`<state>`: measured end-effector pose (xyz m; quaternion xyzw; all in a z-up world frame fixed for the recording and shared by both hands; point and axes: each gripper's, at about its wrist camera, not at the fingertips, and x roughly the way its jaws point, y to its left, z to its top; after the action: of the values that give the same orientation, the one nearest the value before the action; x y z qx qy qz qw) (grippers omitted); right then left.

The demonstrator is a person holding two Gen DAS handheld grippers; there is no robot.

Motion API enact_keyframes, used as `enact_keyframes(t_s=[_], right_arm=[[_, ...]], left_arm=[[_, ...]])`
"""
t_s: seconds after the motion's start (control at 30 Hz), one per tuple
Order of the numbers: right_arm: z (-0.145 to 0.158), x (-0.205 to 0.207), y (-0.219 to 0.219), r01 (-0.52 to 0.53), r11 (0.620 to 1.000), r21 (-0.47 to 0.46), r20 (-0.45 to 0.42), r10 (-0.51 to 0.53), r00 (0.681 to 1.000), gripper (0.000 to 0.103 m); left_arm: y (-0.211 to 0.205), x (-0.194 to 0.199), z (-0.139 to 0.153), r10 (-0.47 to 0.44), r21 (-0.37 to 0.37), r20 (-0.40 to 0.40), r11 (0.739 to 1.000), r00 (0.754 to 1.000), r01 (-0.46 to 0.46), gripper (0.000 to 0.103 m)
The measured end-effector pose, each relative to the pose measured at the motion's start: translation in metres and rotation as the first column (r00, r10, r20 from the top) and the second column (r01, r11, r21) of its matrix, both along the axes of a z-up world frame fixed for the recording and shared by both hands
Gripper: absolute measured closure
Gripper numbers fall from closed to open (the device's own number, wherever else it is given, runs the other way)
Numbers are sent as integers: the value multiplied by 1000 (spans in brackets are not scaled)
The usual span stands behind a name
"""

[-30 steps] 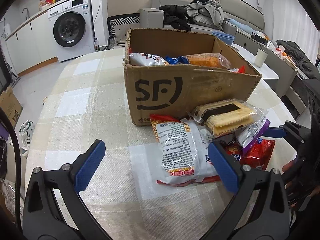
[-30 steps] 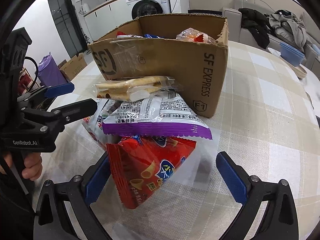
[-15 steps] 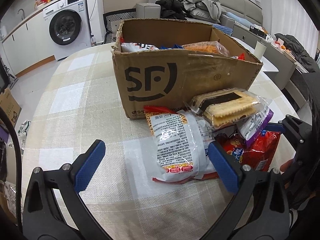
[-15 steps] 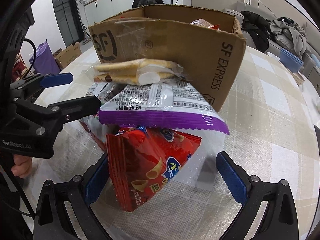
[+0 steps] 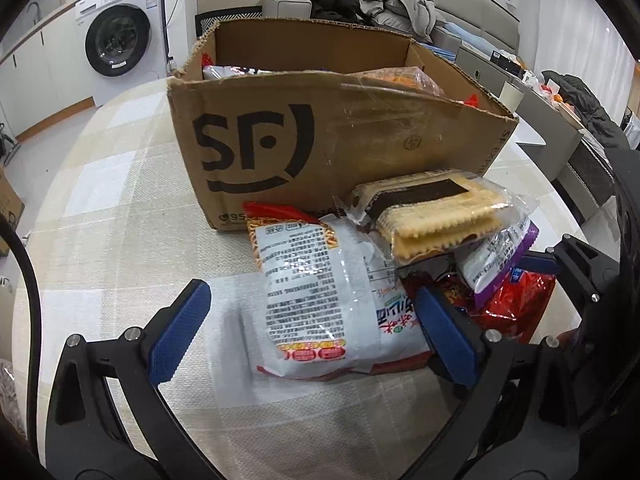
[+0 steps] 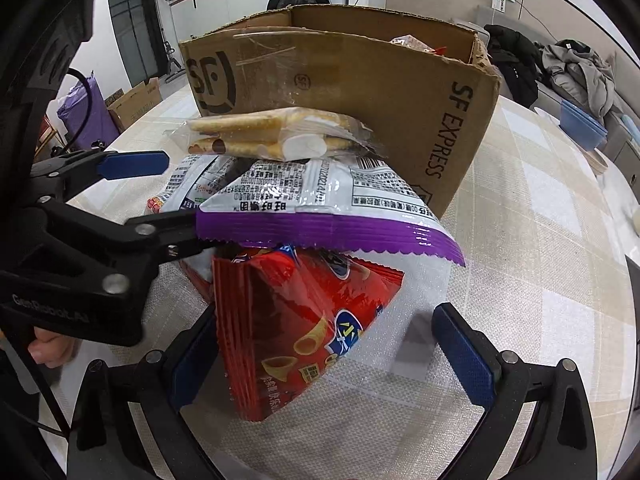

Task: Organize snacks
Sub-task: 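Grasp the red chip bag with the right gripper while the left grasps the white noodle bag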

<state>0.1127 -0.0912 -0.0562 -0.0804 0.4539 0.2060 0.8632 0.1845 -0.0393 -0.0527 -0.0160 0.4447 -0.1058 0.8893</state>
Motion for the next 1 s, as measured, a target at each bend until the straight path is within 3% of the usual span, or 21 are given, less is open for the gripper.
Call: enact_keyframes(t_s=[0.17,0.27,0.33,0.4,0.57,0.77,1.0], right_arm=[[1,-3,-2,-10,1000,4,2,10,1000,2],[1,-8,-5,-22,1000,8,11,22,1000,10],[3,-11,-5,-39,999,11,20,39,999,21],[6,-15,-3,-58,998,13,30,58,998,27],[9,-19,-6,-59,998,21,42,58,997,42],[12,-26,-10,-91,995,28,54,89,995,53],[20,-22,-22,-111,992,67,46,108,993,54]], left_arm=[[-14,6,-8,-34,57,-6,998,999,34,1],[-15,4,-12,-32,47,-11,998,999,33,1],[-18,6,-14,-35,45,-15,998,999,35,2],[-22,8,-15,-52,43,-15,998,999,52,6],[-26,7,-17,-97,-6,-11,995,995,97,32],[-23,-6,-16,-96,-5,4,995,995,97,44],[-27,-11,-13,-92,-15,7,996,996,92,46]])
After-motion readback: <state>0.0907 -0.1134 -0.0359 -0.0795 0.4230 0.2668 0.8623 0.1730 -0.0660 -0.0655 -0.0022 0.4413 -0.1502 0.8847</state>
